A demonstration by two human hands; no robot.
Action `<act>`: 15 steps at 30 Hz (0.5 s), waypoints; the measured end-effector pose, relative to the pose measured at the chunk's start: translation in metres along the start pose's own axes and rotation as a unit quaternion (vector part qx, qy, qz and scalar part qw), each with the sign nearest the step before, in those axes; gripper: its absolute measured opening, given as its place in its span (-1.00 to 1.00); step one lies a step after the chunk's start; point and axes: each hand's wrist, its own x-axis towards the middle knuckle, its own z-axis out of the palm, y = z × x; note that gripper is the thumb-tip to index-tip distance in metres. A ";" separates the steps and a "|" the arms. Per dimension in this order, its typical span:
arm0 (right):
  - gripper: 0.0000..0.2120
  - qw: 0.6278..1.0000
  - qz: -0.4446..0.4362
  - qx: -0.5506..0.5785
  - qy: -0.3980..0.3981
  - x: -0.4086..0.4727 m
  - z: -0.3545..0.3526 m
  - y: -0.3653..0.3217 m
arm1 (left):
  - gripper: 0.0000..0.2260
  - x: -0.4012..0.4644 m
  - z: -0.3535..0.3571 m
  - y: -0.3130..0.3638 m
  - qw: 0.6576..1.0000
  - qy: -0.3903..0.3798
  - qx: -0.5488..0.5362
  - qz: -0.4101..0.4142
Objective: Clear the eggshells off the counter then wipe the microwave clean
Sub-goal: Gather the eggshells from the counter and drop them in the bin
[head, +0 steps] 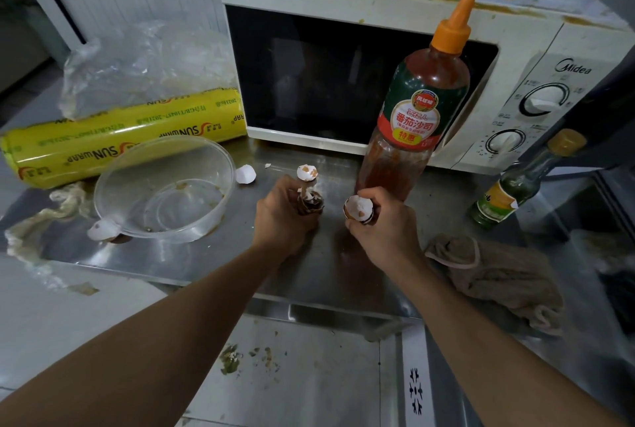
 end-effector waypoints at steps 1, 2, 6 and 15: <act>-0.68 1.000 -0.004 -0.002 0.000 0.000 0.000 -0.001 | -0.64 0.000 -0.002 0.001 1.000 0.002 -0.005 -0.006; -0.68 1.000 -0.008 -0.003 0.000 0.000 0.001 -0.002 | -0.64 0.000 -0.004 0.001 1.000 0.004 -0.008 -0.011; -0.68 1.000 -0.013 -0.005 -0.009 0.001 0.003 -0.008 | -0.65 -0.001 -0.011 0.003 1.000 0.011 0.002 -0.021; -0.63 1.000 -0.012 0.001 -0.020 0.002 0.010 -0.010 | -0.66 -0.005 -0.020 0.001 0.999 0.016 0.023 -0.036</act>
